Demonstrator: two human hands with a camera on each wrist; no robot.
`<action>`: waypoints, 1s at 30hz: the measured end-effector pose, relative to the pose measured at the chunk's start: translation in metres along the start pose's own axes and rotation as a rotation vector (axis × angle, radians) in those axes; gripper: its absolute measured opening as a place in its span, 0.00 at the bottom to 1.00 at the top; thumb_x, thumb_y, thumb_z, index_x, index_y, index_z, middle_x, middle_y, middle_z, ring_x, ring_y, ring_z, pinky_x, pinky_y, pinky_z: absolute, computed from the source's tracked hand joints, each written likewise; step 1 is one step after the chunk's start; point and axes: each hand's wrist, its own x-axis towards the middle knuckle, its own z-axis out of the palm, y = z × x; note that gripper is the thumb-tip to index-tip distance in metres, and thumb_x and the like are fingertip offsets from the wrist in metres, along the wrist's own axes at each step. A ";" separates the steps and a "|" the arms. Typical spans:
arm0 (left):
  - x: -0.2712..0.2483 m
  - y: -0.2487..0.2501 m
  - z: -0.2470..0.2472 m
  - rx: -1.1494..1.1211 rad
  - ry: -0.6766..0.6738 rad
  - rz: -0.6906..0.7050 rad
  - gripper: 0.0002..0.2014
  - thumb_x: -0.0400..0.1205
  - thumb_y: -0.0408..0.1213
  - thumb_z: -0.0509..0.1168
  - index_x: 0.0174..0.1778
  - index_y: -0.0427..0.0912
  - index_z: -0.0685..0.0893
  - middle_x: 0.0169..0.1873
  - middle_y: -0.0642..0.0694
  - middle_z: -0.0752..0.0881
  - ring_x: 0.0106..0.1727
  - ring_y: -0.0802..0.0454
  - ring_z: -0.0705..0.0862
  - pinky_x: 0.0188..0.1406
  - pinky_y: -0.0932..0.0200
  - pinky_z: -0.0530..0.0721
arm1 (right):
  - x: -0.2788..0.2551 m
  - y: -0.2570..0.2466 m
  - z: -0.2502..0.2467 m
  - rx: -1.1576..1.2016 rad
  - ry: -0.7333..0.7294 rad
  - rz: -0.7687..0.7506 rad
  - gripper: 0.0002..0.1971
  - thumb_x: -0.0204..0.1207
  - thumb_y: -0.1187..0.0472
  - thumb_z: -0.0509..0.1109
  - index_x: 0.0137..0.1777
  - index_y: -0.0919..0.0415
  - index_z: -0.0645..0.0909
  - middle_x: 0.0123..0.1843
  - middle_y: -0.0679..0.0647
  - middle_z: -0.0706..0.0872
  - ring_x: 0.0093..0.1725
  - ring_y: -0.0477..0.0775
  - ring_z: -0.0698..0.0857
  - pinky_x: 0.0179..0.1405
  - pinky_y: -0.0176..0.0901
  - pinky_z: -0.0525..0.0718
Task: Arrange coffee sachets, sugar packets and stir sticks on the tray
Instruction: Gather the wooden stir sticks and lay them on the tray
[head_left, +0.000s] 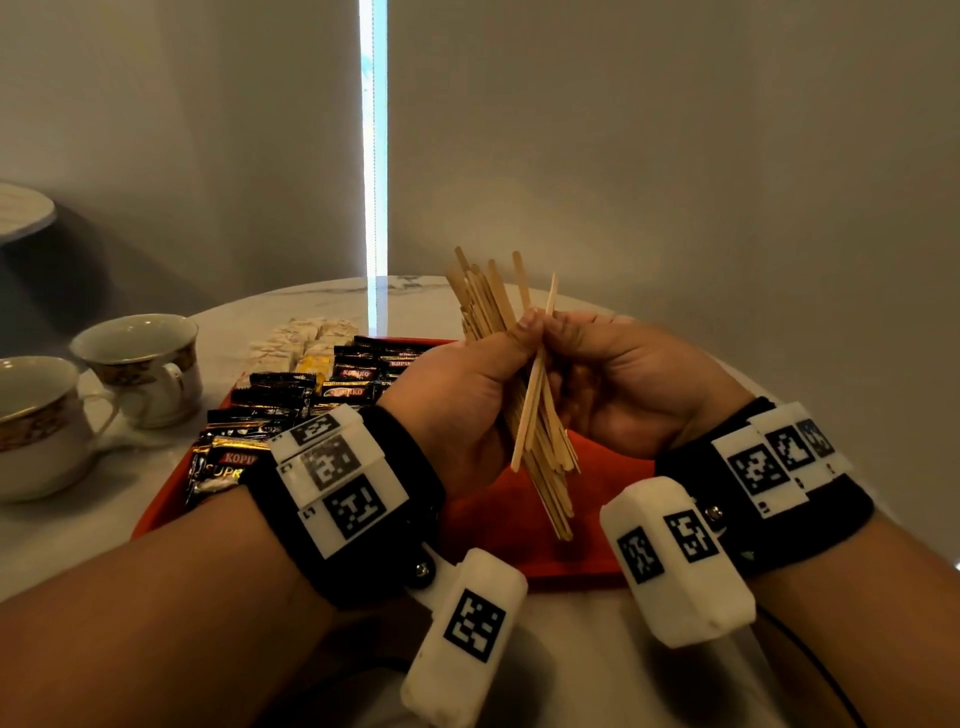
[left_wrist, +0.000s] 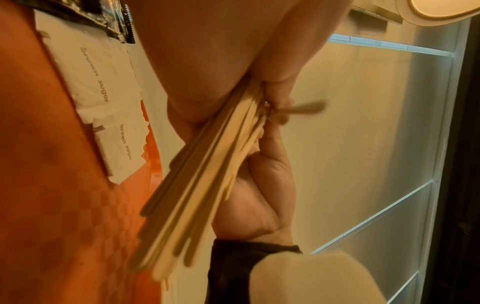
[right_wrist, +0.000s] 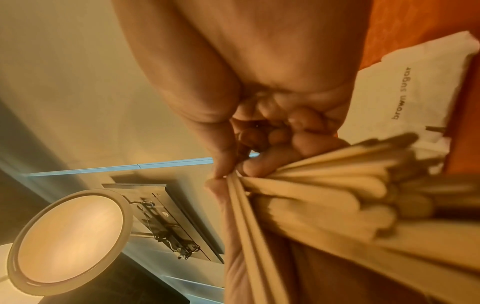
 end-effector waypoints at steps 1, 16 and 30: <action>0.000 0.000 0.000 0.000 -0.001 0.003 0.15 0.85 0.44 0.66 0.50 0.33 0.85 0.30 0.41 0.81 0.28 0.50 0.82 0.36 0.53 0.90 | -0.001 -0.001 0.001 -0.018 0.019 -0.007 0.14 0.78 0.59 0.68 0.58 0.68 0.81 0.38 0.57 0.85 0.31 0.48 0.83 0.33 0.36 0.82; 0.001 0.001 -0.002 0.107 -0.034 0.010 0.02 0.83 0.31 0.67 0.50 0.40 0.84 0.28 0.46 0.83 0.31 0.51 0.83 0.39 0.50 0.84 | -0.002 0.000 0.007 -0.470 0.336 -0.115 0.14 0.82 0.69 0.67 0.59 0.53 0.90 0.50 0.54 0.91 0.47 0.59 0.77 0.33 0.44 0.73; 0.004 0.014 -0.014 0.038 0.016 0.205 0.15 0.85 0.25 0.64 0.69 0.31 0.79 0.38 0.41 0.85 0.43 0.57 0.92 0.38 0.58 0.89 | -0.013 0.000 0.024 -0.855 0.133 -0.102 0.49 0.57 0.33 0.81 0.80 0.31 0.64 0.64 0.45 0.85 0.60 0.49 0.89 0.58 0.52 0.88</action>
